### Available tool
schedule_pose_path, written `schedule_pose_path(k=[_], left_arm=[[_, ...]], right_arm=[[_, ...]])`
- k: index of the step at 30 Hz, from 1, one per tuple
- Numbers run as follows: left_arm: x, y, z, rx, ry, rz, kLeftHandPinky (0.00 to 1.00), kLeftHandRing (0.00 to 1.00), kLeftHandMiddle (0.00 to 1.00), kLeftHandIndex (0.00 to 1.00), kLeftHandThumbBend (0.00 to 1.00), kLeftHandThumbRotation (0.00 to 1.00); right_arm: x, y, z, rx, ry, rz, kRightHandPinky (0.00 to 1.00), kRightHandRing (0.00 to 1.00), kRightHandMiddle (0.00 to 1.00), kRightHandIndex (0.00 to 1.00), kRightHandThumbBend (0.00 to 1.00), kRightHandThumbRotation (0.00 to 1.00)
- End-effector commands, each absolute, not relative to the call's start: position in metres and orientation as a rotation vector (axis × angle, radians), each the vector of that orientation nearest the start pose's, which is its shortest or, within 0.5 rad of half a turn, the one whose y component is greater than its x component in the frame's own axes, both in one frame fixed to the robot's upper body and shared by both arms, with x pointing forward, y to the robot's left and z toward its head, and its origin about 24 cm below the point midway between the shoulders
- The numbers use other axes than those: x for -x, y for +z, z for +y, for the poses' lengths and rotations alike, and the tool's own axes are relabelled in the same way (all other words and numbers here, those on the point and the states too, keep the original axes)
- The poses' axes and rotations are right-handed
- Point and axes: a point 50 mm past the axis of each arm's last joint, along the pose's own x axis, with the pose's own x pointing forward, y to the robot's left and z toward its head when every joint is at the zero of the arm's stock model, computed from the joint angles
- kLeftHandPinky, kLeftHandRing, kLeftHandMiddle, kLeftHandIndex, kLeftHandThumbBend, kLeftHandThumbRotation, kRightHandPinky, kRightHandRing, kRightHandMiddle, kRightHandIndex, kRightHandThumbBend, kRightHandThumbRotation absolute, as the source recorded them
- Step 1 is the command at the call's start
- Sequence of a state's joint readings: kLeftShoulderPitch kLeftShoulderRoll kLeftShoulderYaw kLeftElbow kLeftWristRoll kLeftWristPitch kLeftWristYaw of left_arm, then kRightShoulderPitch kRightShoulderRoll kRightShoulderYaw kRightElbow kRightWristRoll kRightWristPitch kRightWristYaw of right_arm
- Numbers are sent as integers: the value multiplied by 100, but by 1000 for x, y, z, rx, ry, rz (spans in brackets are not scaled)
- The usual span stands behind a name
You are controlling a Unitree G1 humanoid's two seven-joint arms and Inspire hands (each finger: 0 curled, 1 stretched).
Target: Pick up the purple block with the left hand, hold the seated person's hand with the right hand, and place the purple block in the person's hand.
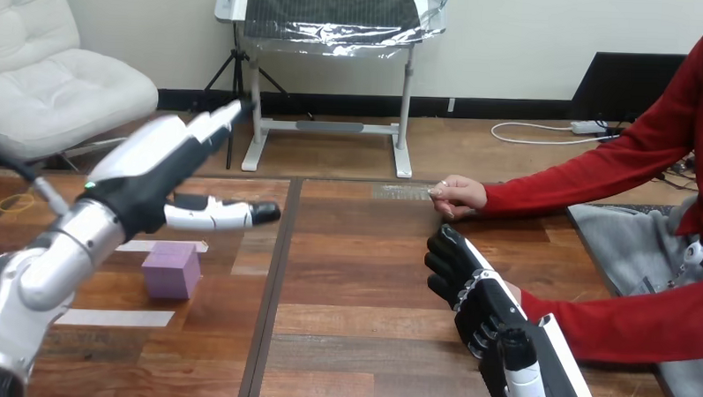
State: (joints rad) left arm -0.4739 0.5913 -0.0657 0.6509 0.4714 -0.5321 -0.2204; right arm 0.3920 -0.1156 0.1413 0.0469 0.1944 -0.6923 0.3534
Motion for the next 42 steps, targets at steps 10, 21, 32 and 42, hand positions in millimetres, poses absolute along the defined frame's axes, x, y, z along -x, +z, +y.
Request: schedule_pose_path(k=[10,21,32,42], left_arm=[[-354,105,240,-1233,-371,-120,89,99,100,99,71,63],[-362,95,244,-1240,-381,-4,90,99,100,97,72,50],[-365,88,248,-1292,-390,106,91,100,100,98,79,44],[-367,83,251,-1350,-389,190,92,100,100,98,90,44]], right_arm=[[-167,33,-148,-44,321,-363,95,95,95,93,79,100],[-167,33,-147,-44,321,-367,94,95,94,93,80,100],[-168,34,-148,-42,321,-368,94,95,94,93,80,100],[-168,34,-149,-37,320,-368,93,95,94,93,80,100]])
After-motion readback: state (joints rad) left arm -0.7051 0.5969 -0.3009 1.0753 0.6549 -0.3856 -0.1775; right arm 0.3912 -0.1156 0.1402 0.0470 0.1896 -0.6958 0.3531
